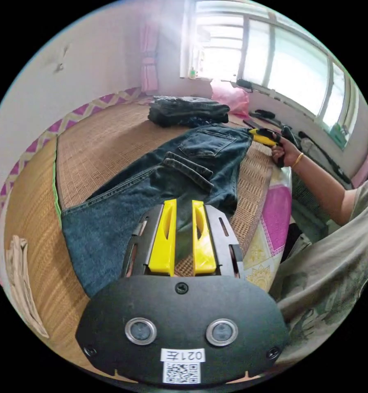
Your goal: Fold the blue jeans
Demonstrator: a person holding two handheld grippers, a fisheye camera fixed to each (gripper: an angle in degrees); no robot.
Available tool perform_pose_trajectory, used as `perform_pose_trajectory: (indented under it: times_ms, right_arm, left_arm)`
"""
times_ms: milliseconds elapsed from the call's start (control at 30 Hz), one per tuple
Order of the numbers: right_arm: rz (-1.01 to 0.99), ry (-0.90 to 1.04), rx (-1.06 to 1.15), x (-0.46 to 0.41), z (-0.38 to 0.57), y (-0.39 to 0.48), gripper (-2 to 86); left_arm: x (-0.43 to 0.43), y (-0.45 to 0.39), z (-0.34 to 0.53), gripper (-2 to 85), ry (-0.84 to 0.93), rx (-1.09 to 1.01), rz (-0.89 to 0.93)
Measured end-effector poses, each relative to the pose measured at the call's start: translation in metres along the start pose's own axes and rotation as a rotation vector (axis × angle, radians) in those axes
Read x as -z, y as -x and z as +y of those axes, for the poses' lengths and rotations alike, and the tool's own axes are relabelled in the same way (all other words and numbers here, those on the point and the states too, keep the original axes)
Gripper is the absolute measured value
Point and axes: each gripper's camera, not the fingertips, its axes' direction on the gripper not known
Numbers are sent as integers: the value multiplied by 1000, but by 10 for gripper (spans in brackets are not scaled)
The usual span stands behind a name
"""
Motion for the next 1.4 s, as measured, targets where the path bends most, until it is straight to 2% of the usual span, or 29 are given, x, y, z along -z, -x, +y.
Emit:
perform_pose_trajectory:
  times_ms: [233,433,567,667,867,1000,1067,1133,1233,1400]
  right_arm:
    - [141,-10,80,-7,17,-9,66]
    - [130,-10,81,-9,27,-29,66]
    - [123,-14,87,-8,34,-41,67]
    - [123,-15,91,-8,38,-48,67]
    - [119,-15,94,-8,47,-60,66]
    - [116,-18,97,-7,51,-65,65]
    - [116,-20,99,-6,54,-68,65]
    - [114,-21,100,-5,56,-70,65]
    - [113,-22,101,-4,59,-73,65]
    - [107,-23,104,-1,62,-77,65]
  left_arm:
    - [-20,-35,-88,79,82,-153,-57]
    - [7,-28,-113,107,62,-155,46]
    - [-20,-37,-122,113,156,-188,2]
    - [-24,-24,-122,111,132,-130,-4]
    - [-27,26,-103,109,93,21,149]
    - [-17,54,-79,100,-14,134,251]
    - [-24,53,-72,98,11,130,210]
    - [-46,37,-66,111,88,78,79]
    - [-59,22,-51,113,83,81,-17]
    - [-82,26,-18,86,69,162,-26]
